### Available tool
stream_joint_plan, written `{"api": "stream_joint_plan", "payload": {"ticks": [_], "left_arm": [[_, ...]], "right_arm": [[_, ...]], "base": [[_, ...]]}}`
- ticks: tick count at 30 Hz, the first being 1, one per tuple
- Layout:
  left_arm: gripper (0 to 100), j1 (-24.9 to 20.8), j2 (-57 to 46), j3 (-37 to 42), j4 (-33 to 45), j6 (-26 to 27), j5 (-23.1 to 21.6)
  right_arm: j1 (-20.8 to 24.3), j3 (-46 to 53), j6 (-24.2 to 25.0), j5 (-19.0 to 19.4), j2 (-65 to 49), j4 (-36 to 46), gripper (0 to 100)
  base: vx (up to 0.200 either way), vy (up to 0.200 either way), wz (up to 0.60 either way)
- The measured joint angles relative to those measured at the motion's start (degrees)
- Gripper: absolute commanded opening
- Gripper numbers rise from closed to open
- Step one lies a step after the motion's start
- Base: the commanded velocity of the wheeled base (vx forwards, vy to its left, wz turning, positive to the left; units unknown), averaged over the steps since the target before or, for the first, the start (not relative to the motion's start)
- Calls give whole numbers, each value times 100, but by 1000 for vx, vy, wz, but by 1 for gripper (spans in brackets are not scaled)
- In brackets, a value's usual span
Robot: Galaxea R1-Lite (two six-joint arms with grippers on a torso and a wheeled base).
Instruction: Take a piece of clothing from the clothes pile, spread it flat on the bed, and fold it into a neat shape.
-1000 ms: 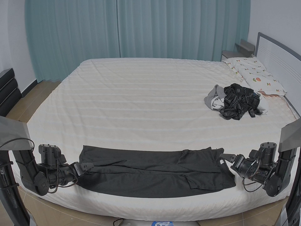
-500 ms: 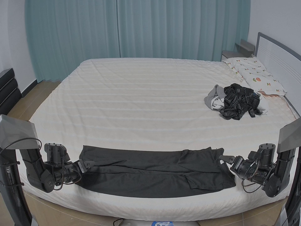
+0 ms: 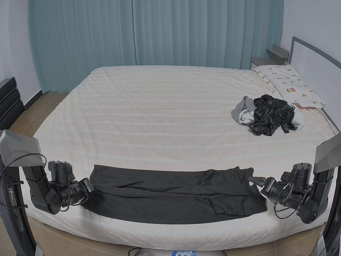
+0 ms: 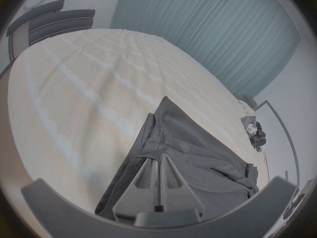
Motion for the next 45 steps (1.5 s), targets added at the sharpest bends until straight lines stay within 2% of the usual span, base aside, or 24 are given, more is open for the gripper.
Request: {"api": "stream_joint_plan", "payload": {"ticks": [12, 13, 26, 31, 36, 39, 45], "left_arm": [[0, 79, 151, -197, 0, -156, -27], [100, 83, 160, -207, 2, -158, -29], [100, 146, 177, -236, -4, -411, -119], [100, 330, 13, -135, -4, -629, -462], [100, 452, -247, 157, -11, -684, -969], [100, 493, -413, 452, -88, -684, -1214], [100, 501, -584, 879, -246, -532, -1262]], "right_arm": [[0, -4, -141, -77, 157, 0, 100], [0, -6, -145, -74, 165, 0, 100], [4, 90, -211, -78, 157, -2, 100], [-38, 223, -435, -78, 116, 2, 100], [-50, 328, -457, -59, 5, 0, 100], [-49, 396, -440, -39, -59, -2, 100], [-33, 485, -282, 148, -94, -2, 100]], "base": [[0, 0, 0], [0, 0, 0], [0, 0, 0], [0, 0, 0], [0, 0, 0], [-200, 0, 0], [-200, 0, 0]]}}
